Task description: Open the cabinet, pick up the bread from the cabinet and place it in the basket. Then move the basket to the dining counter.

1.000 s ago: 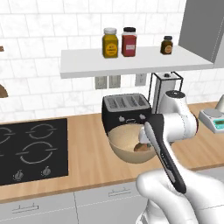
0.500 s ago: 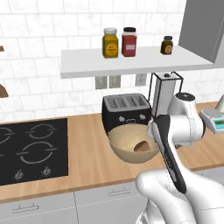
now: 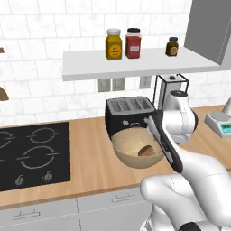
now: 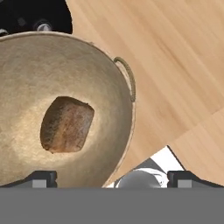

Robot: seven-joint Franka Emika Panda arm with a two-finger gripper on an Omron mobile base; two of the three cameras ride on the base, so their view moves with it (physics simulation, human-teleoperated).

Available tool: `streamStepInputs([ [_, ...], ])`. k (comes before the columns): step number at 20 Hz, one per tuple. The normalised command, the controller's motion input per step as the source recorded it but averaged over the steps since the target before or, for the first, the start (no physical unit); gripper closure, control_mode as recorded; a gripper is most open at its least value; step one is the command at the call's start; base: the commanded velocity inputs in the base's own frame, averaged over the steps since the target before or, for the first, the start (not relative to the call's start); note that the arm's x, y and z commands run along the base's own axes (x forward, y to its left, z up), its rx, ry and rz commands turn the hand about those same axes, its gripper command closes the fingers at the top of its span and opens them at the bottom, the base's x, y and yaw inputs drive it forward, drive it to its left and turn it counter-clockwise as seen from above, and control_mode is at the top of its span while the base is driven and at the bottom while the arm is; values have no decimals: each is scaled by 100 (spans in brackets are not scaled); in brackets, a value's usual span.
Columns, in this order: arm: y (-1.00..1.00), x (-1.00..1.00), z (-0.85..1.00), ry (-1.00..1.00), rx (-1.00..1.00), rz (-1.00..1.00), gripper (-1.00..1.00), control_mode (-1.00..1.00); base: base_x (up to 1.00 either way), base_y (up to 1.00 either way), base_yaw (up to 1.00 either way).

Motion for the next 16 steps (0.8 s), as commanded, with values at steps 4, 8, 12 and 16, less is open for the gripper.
streamStepInputs([
  [4,-8,16,-34,1,0,0,-100,-100,0,0,0],
  [8,-7,-9,-30,0,0,0,-100,-100,0,0,0],
  [12,-7,-34,-17,-1,0,0,-100,-100,0,0,0],
  [16,-12,-7,-18,0,0,0,-100,-100,0,0,0],
])
